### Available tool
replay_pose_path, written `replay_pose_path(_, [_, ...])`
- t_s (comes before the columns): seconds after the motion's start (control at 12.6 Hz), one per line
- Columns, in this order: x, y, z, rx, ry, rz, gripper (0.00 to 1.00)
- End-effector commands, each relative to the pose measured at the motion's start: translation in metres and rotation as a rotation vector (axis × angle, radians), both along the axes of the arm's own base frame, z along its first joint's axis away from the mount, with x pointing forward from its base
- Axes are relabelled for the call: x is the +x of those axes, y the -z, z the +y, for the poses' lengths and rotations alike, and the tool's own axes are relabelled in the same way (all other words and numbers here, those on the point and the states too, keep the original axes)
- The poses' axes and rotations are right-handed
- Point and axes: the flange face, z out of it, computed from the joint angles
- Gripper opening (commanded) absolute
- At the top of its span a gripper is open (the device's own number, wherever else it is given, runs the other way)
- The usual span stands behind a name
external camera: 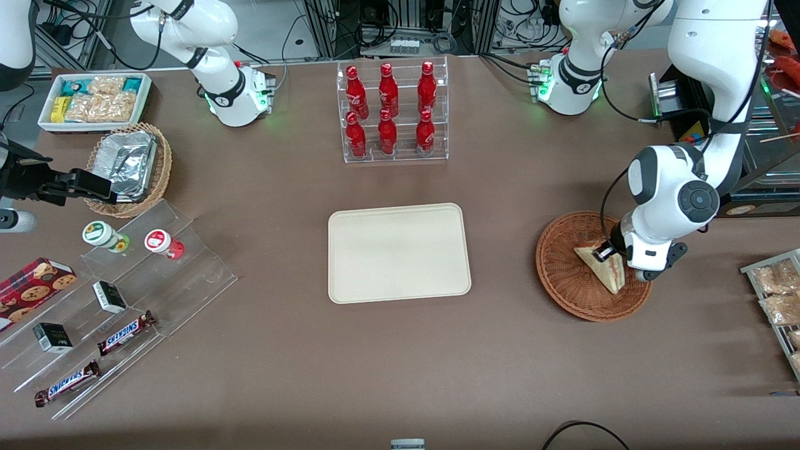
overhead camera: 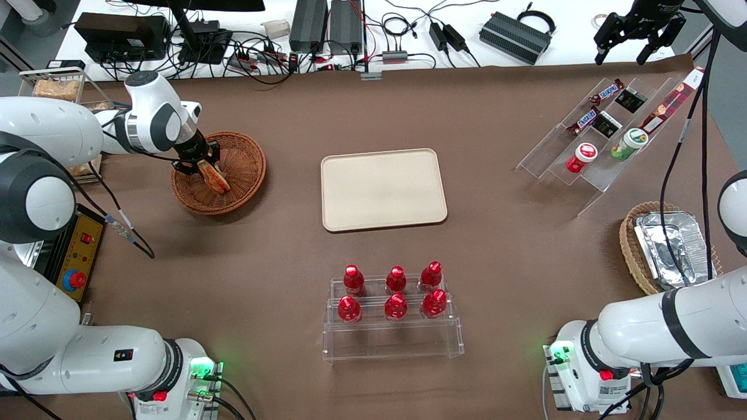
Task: Place sandwich from basket to tray
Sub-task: 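Lower the open left gripper onto the sandwich and close on it, then lift the sandwich and carry it with the left gripper over the tray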
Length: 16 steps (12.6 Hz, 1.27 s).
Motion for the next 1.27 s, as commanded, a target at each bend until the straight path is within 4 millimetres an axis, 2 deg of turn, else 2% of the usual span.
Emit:
replay_pose_path(0.0, [0.007,-0.039,-0.004,-0.006,0.001,0.024,0.00])
replay_pose_path(0.16, [0.017,-0.064,-0.011,-0.007,0.012,0.047,0.00])
replay_pose_path(0.32, [0.027,-0.088,-0.034,-0.011,0.048,0.063,0.00])
replay_pose_path(0.4, [0.028,-0.097,-0.052,-0.013,0.086,0.069,0.00])
replay_pose_path(0.79, [0.019,-0.111,-0.140,-0.013,0.246,0.044,0.00])
replay_pose_path(0.87, [0.016,-0.113,-0.161,-0.015,0.280,0.038,0.00])
replay_pose_path(1.11, [0.010,-0.107,-0.243,-0.024,0.401,0.027,0.00])
replay_pose_path(1.19, [0.008,-0.104,-0.262,-0.027,0.430,0.025,0.00])
